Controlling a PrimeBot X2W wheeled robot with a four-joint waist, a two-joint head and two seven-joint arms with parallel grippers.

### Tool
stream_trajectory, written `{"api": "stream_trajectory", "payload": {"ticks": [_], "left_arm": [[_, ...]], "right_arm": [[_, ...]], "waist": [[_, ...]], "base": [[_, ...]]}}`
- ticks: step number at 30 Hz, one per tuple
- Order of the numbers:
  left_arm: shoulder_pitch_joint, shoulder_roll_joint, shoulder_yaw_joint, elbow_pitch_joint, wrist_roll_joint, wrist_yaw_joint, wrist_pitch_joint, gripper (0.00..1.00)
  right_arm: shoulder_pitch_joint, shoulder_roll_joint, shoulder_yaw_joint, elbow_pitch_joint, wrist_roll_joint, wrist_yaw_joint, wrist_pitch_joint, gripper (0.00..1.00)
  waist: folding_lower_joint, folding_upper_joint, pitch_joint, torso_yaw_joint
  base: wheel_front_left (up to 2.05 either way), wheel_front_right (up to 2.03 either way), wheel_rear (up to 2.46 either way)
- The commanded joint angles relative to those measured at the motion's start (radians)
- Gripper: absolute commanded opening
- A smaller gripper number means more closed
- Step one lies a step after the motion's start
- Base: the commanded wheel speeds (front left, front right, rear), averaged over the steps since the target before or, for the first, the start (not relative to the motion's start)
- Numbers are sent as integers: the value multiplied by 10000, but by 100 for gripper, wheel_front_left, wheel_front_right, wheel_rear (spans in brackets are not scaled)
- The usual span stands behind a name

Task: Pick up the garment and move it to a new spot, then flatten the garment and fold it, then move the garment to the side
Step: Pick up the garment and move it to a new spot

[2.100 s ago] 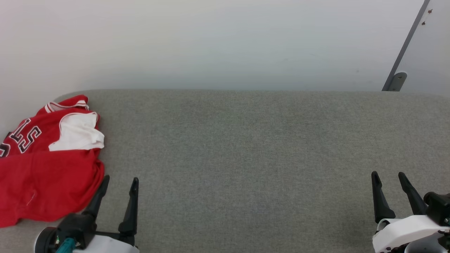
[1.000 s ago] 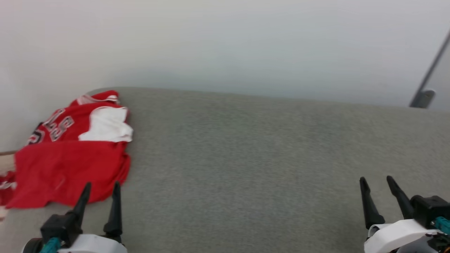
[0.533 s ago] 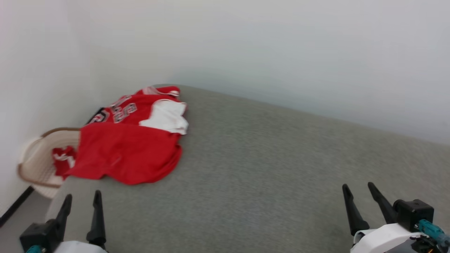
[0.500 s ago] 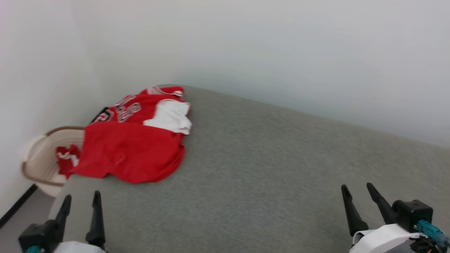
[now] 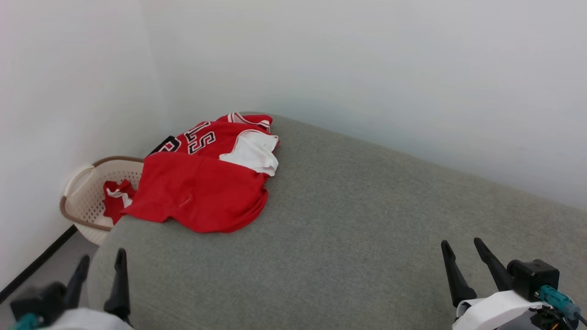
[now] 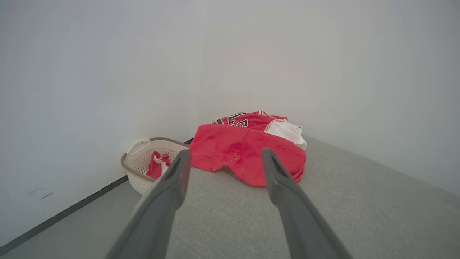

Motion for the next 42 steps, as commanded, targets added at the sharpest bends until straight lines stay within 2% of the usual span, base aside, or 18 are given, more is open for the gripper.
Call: {"api": "stream_trajectory", "payload": {"ticks": [1,8,13,19,23,28,35,42], "left_arm": [[-260,138,13,75,-113,-100,83,100],[-1417,694,-22,691,-710,-620,728,100],[-2554,1423,-13,1170,-1458,-973,1299,100],[-4083,2345,58,1773,-2363,-1078,2059,100],[-5129,2768,-34,2604,-2839,-1109,2717,100],[-6380,3243,-532,3991,-3192,-1116,3512,100],[-7759,3820,-1744,5861,-3600,-1124,4482,100],[-8765,4167,-2689,7585,-3833,-1117,5331,100]], "right_arm": [[8,-22,-40,-19,-62,-14,-1,100],[-227,-112,-191,-199,-299,-14,152,100],[-542,-203,-347,-503,-457,-14,308,100],[-1025,-186,-452,-868,-681,-14,411,100],[-1303,-143,-508,-1024,-814,-14,393,100],[-1590,-72,-568,-1193,-942,-14,382,100],[-1912,-101,-611,-1428,-1066,-14,478,100],[-2096,-87,-650,-1696,-1143,-14,602,100]], "waist": [[0,-1,156,-254],[0,-1,817,-1194],[0,-1,1678,-1974],[0,-1,2985,-2874],[0,-1,3750,-3313],[0,-1,4533,-3631],[0,-1,5349,-3855],[0,-1,5950,-4039]], "base": [[0,0,0],[0,0,0],[0,0,0],[0,0,0],[0,0,0],[0,0,0],[0,0,0],[0,0,0]]}}
